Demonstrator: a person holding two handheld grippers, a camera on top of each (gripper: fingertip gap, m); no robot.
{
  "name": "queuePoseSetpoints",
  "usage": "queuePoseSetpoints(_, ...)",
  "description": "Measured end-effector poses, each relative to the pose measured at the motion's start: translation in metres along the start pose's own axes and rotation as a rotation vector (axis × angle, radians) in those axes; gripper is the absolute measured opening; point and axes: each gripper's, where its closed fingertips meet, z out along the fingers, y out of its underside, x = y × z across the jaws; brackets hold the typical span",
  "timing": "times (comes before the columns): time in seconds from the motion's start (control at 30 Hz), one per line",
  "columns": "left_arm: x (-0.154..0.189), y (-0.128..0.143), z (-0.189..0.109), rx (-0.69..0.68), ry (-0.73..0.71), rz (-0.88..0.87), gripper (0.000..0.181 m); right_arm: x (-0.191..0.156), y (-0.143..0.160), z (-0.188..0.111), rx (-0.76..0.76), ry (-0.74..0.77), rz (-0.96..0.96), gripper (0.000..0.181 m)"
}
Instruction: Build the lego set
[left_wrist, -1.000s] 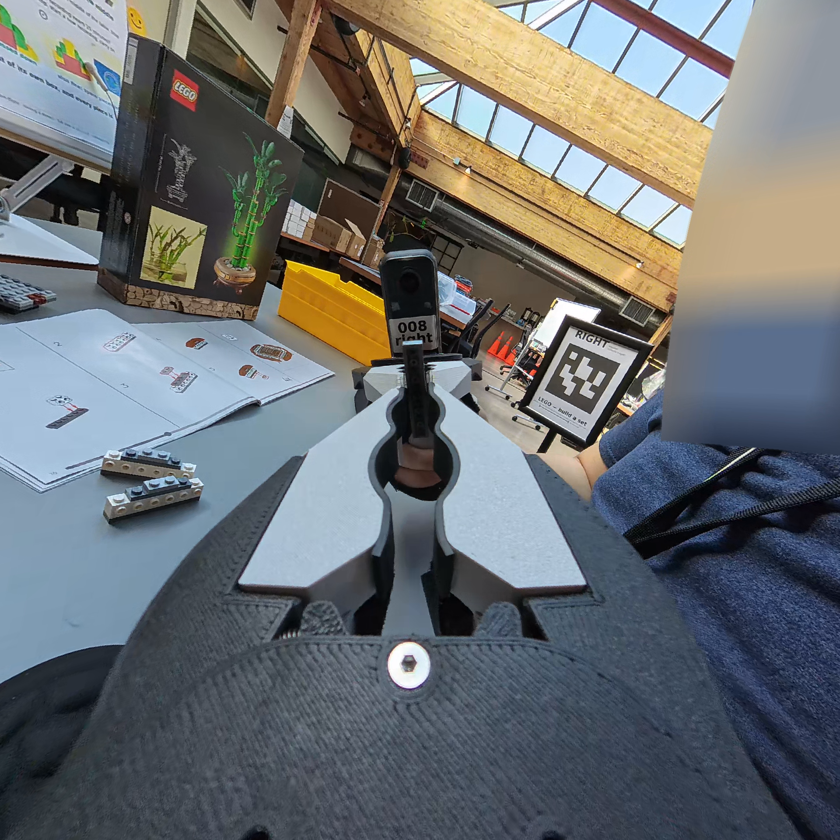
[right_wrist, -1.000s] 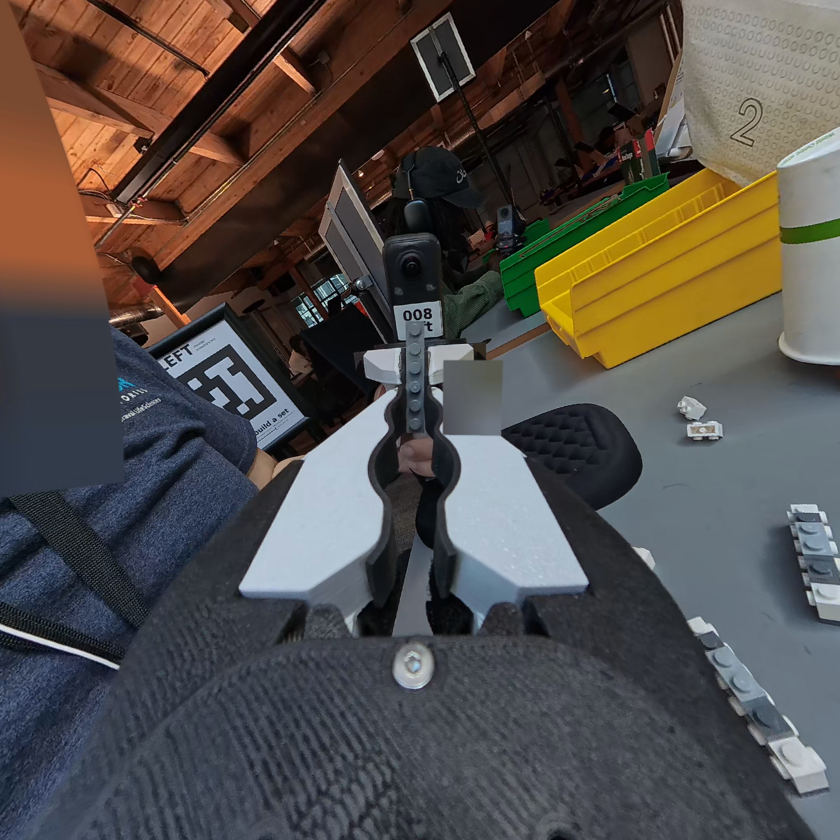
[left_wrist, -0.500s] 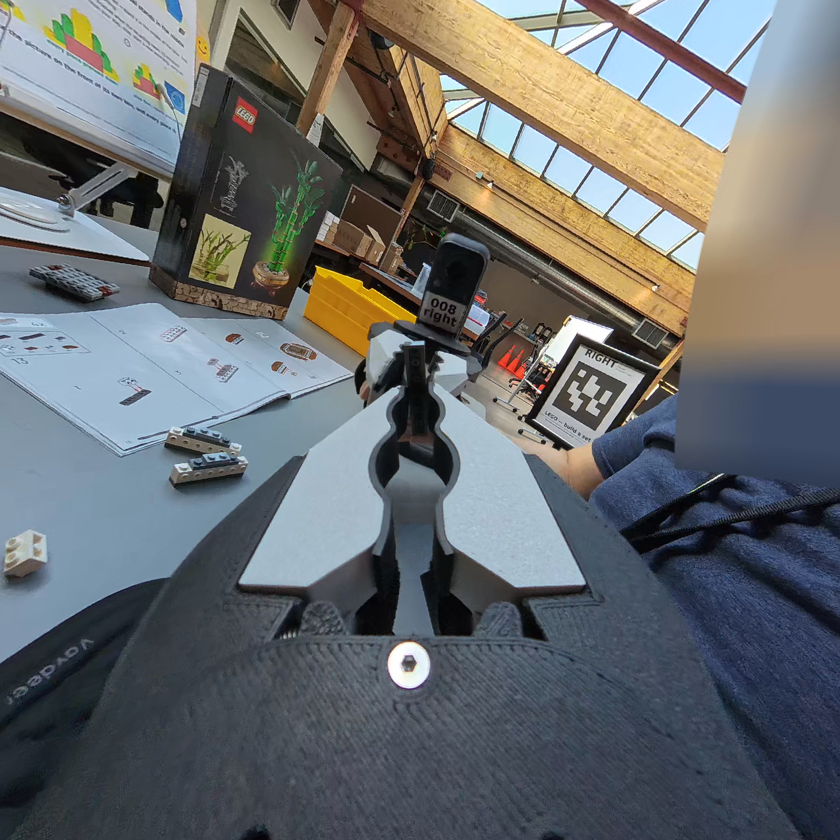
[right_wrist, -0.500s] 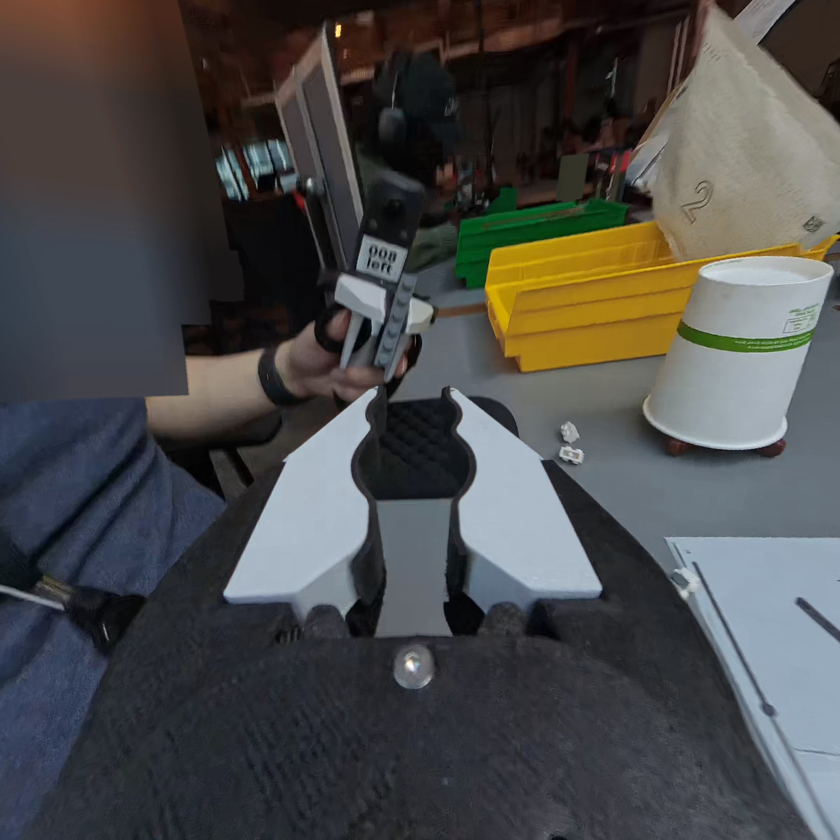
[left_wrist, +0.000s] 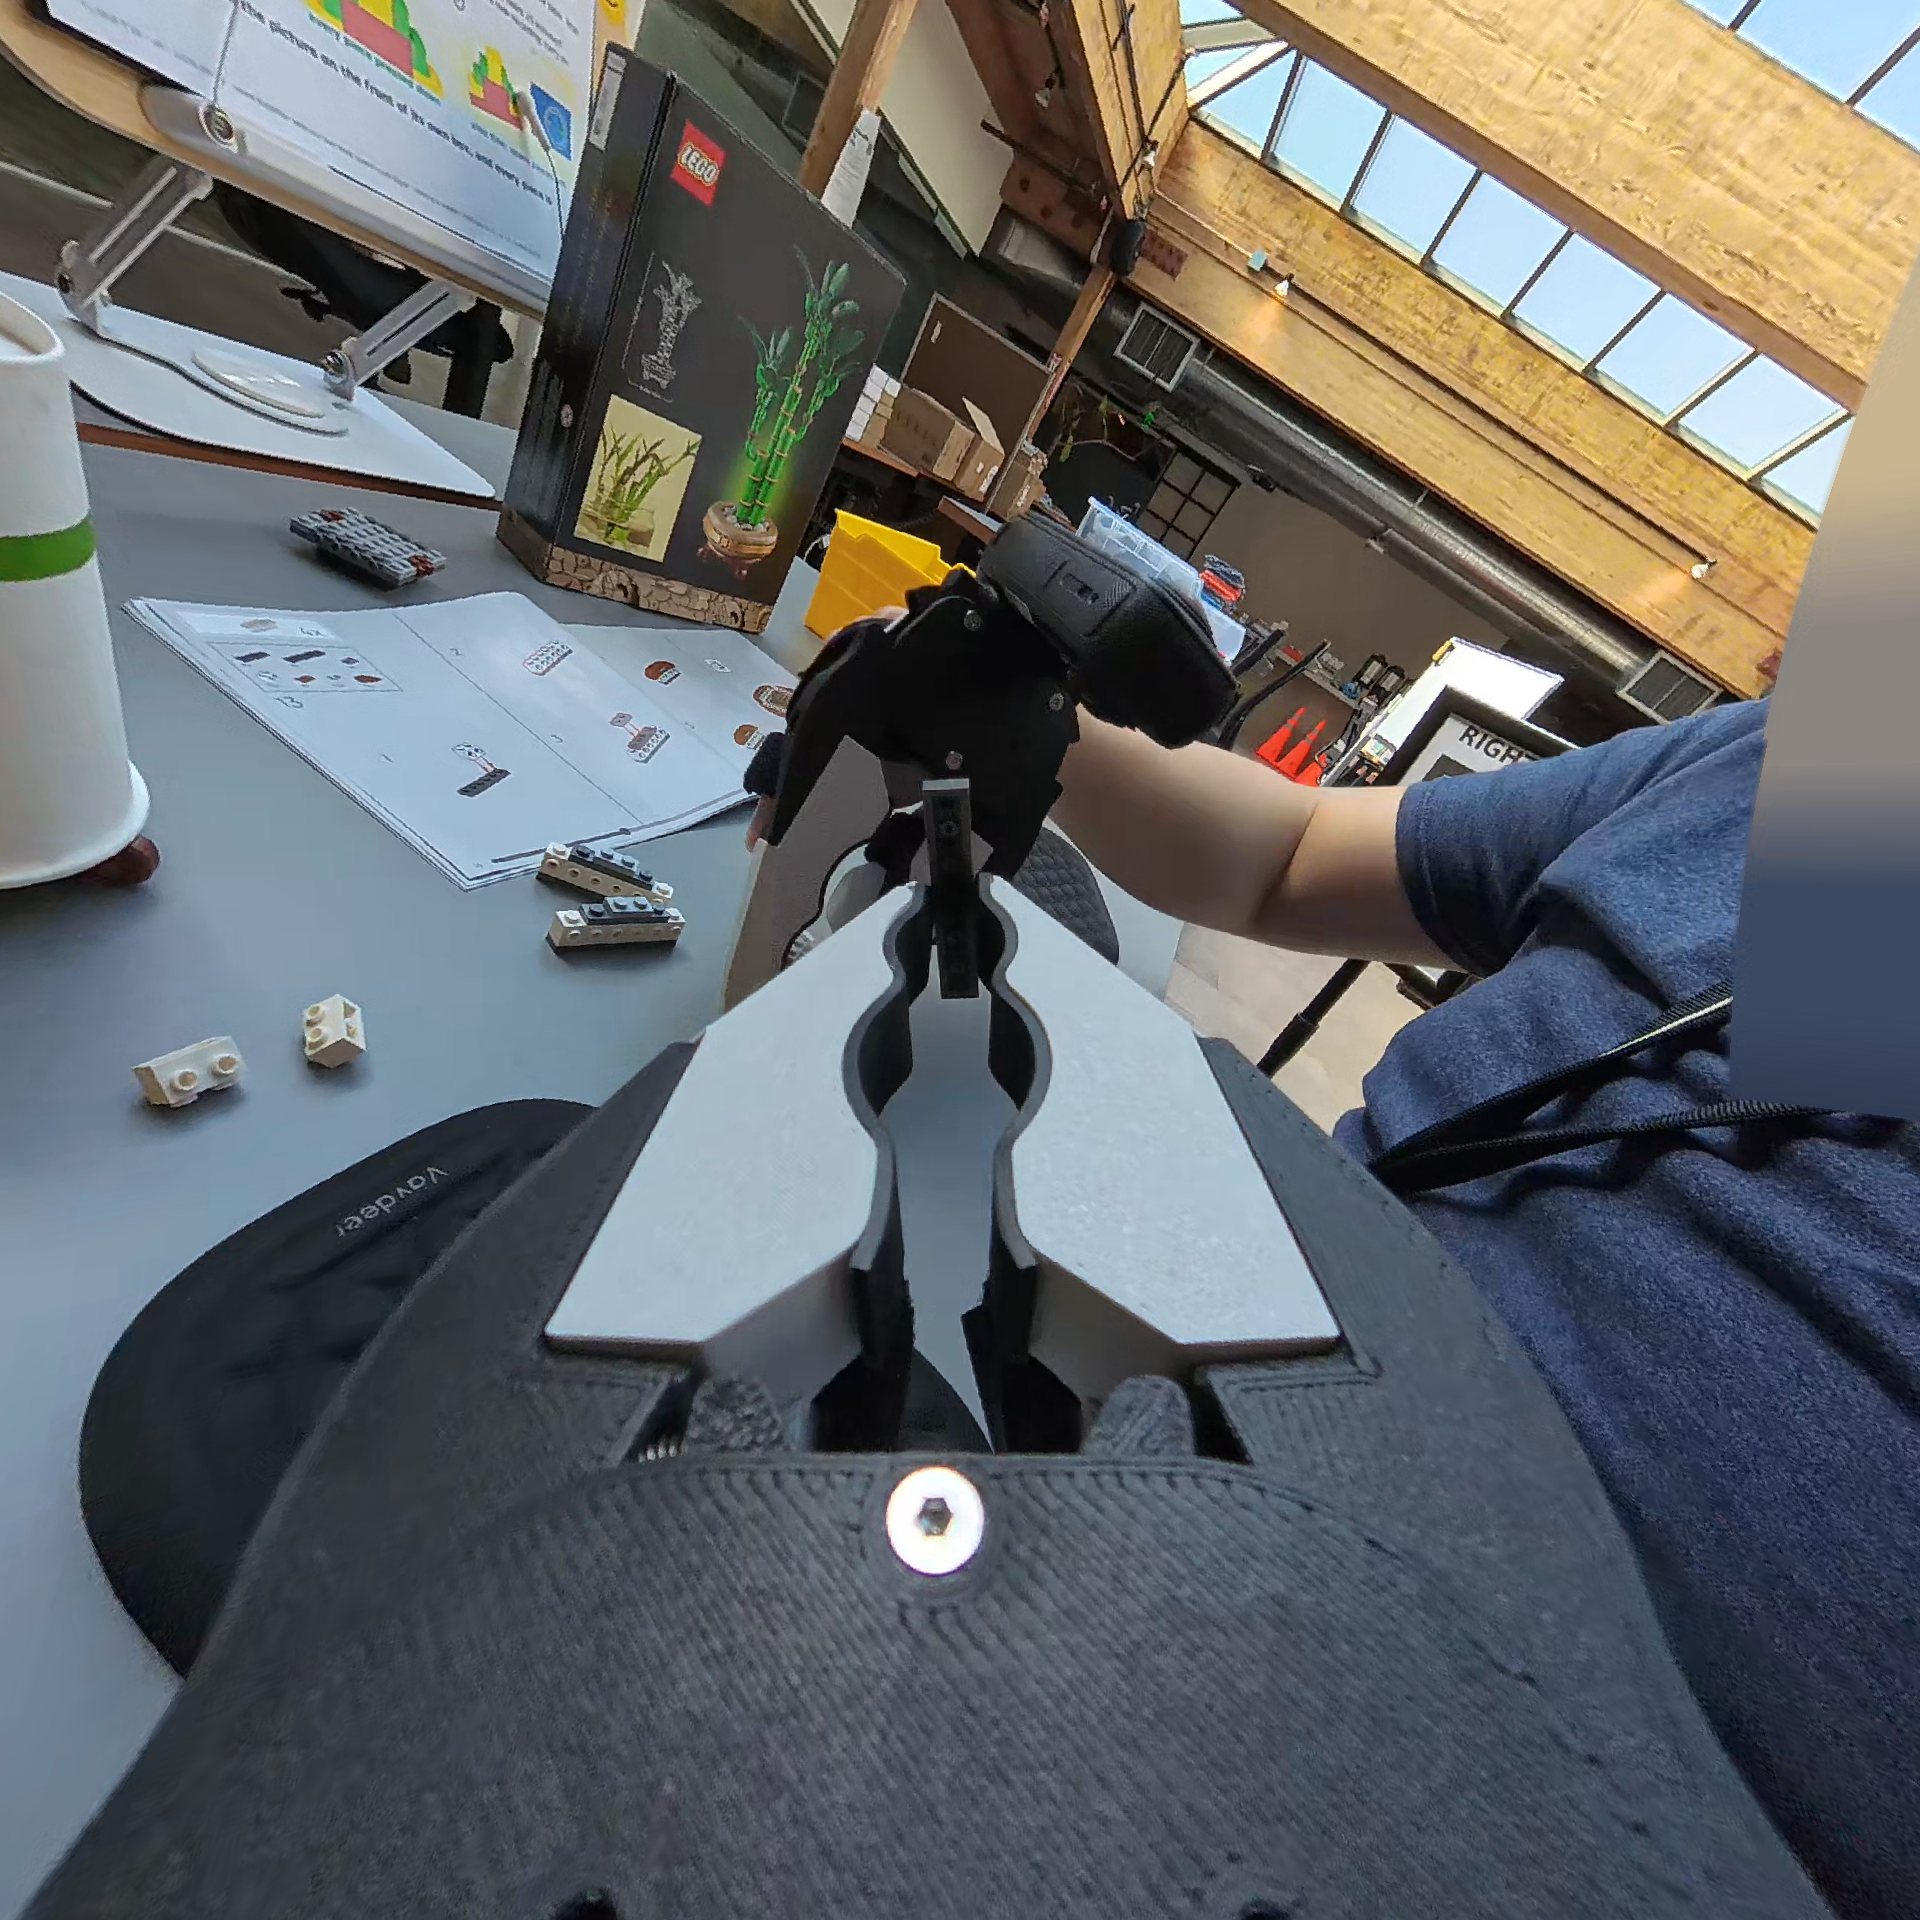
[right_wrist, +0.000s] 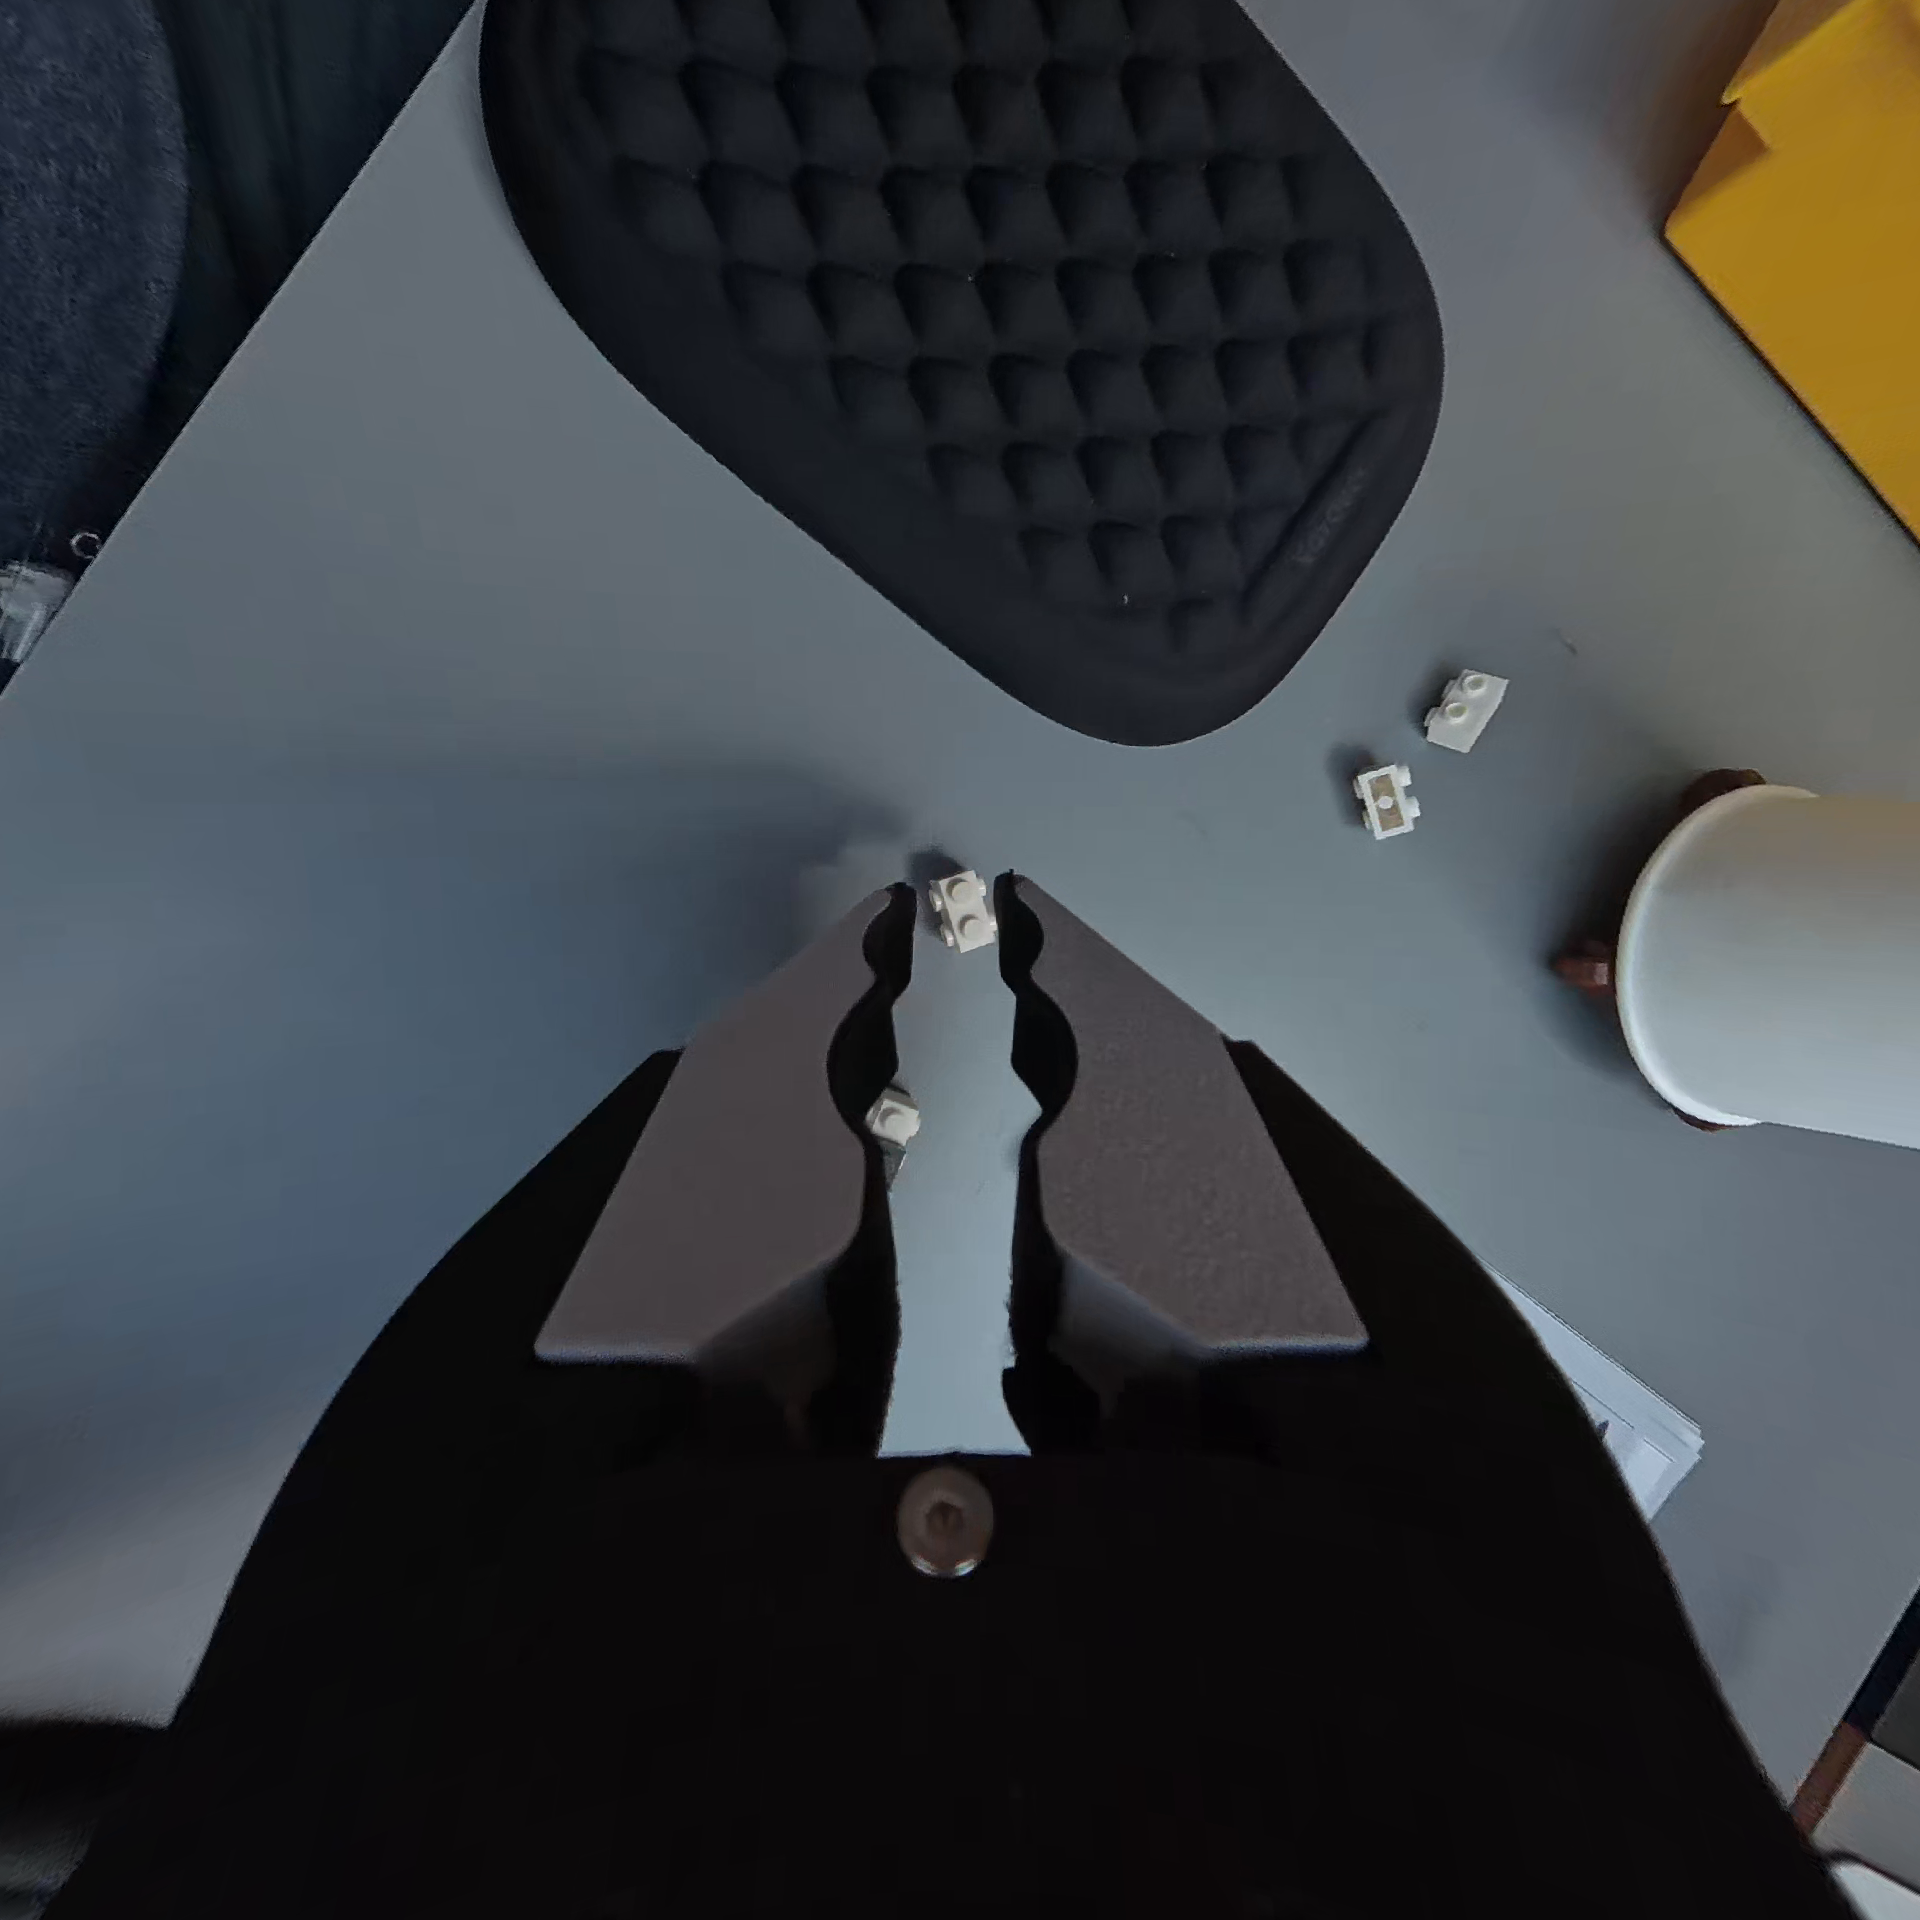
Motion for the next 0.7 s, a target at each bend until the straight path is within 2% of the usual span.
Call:
queuePoseSetpoints(0.13, 0.001, 0.002, 0.002, -0.003, 0.005, 0.006, 0.005, -0.001, 0.008, 0.007, -0.095, -0.091, -0.038, 0.021)
queuePoseSetpoints(0.23, 0.002, 0.003, 0.002, 0.003, 0.011, 0.003, 0.005, 0.002, 0.012, 0.013, -0.145, -0.097, -0.06, 0.021)
queuePoseSetpoints(0.3, 0.001, 0.005, 0.001, 0.006, 0.014, -0.007, 0.005, 0.002, 0.012, 0.015, -0.153, -0.109, -0.045, 0.02)
queuePoseSetpoints(0.37, 0.0, 0.008, 0.0, 0.003, 0.018, -0.024, 0.005, 0.001, 0.014, 0.015, -0.16, -0.12, -0.03, 0.01)
queuePoseSetpoints(0.43, -0.001, 0.011, -0.001, -0.001, 0.019, -0.039, 0.005, 0.005, 0.009, 0.011, -0.12, -0.104, -0.005, 0.01)
queuePoseSetpoints(0.5, -0.003, 0.013, 0.0, -0.006, 0.027, -0.062, 0.005, 0.012, -0.005, 0.0, -0.007, -0.076, 0.104, 0.009)
queuePoseSetpoints(0.57, -0.005, 0.011, 0.003, -0.003, 0.029, -0.091, 0.005, 0.028, -0.025, -0.02, 0.204, -0.05, 0.341, 0.009)
queuePoseSetpoints(0.63, -0.007, 0.008, 0.009, -0.005, 0.028, -0.114, 0.005, 0.036, -0.058, -0.054, 0.548, -0.148, 0.632, 0.008)
queuePoseSetpoints(0.7, -0.009, 0.008, 0.016, -0.029, 0.022, -0.129, 0.005, 0.044, -0.078, -0.087, 0.865, -0.219, 0.823, 0.008)
